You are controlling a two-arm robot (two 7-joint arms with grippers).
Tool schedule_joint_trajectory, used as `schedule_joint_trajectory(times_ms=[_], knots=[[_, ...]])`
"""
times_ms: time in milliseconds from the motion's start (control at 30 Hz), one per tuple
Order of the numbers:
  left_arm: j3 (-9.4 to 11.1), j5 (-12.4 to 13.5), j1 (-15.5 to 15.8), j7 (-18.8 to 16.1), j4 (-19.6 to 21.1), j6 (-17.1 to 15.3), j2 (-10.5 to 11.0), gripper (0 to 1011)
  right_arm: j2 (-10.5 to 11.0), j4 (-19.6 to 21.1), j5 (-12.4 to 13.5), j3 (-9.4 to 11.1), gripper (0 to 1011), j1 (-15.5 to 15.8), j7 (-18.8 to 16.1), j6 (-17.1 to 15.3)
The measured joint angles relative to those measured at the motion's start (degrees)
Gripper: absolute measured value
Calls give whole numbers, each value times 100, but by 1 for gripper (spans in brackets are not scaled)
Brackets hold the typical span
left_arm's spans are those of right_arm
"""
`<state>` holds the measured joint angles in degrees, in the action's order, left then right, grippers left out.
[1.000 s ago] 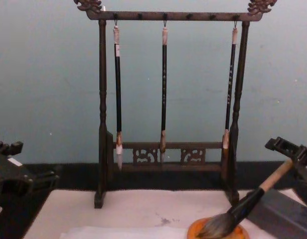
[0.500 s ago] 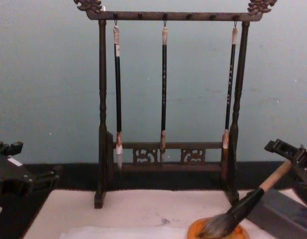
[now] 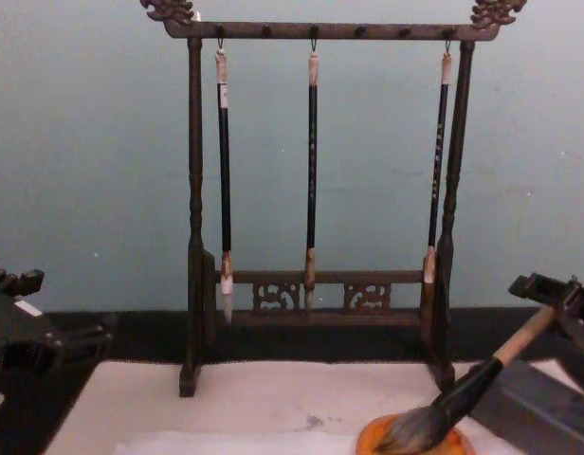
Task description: Pick up the brush from the inkstone, write on the paper, then place the brush back to its original position.
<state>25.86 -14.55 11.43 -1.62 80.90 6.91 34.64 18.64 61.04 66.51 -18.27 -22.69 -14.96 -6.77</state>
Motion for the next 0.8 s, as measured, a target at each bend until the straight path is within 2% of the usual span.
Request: schedule_joint_trajectory(times_ms=[33, 100, 133, 233, 267, 433, 800], knots=[[0, 0, 0, 0, 0, 0, 0, 1010, 1, 1, 0, 0, 590, 0, -1, 0], [0, 0, 0, 0, 0, 0, 0, 1010, 1, 2, 0, 0, 546, 0, -1, 0], [0, 0, 0, 0, 0, 0, 0, 1009, 2, 2, 0, 0, 480, 0, -2, 0], [0, 0, 0, 0, 0, 0, 0, 1010, 4, 3, 1, 0, 422, 0, -3, 0], [0, 0, 0, 0, 0, 0, 0, 1009, 4, 4, 1, 0, 360, 0, -4, 0], [0, 0, 0, 0, 0, 0, 0, 1010, 4, 4, 16, 0, 208, 0, -7, 0], [0, 0, 0, 0, 0, 0, 0, 1010, 4, 4, 17, 0, 188, 0, -8, 0]])
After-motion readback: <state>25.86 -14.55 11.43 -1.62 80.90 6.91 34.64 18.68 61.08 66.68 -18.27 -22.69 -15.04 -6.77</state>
